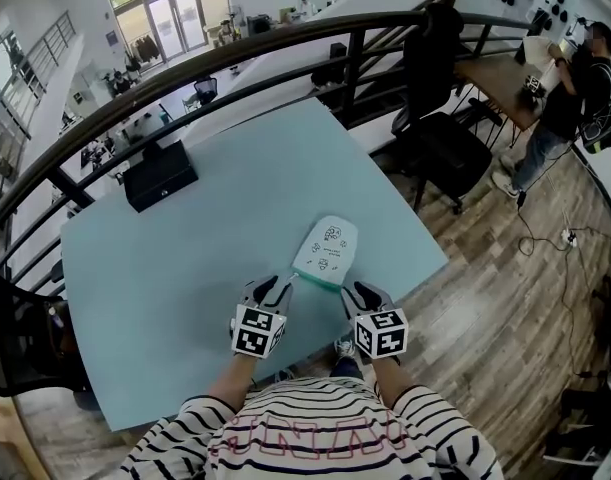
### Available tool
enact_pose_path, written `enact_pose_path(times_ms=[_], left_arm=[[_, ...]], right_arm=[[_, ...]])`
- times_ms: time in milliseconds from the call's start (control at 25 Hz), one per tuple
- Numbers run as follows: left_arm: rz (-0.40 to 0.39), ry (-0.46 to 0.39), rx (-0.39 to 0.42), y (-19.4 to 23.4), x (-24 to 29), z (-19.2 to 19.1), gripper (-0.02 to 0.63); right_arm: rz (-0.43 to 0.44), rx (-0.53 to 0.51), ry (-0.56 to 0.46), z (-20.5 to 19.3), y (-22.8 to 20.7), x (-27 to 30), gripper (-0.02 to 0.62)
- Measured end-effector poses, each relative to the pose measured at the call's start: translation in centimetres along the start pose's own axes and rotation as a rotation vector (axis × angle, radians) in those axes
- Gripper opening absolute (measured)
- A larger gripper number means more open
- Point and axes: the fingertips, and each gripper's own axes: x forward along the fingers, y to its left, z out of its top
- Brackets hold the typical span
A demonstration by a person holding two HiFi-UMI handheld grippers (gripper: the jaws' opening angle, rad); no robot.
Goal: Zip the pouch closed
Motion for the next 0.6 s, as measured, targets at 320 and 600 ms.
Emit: enact_pose_path(times_ms=[320,600], left_arm=[[-0.012,-0.056,0.011,-0.3,-3.7,0.8,0.104],[-0.025,-0.107,0.033,-0.8,-6.4,1.4,0.104]], right_arm=[[0.017,0.029,-0.091,1.5,2.7,-1.9,0.123],[0.015,0.031,-0.199,2.9,4.5,-4.2,0.071]])
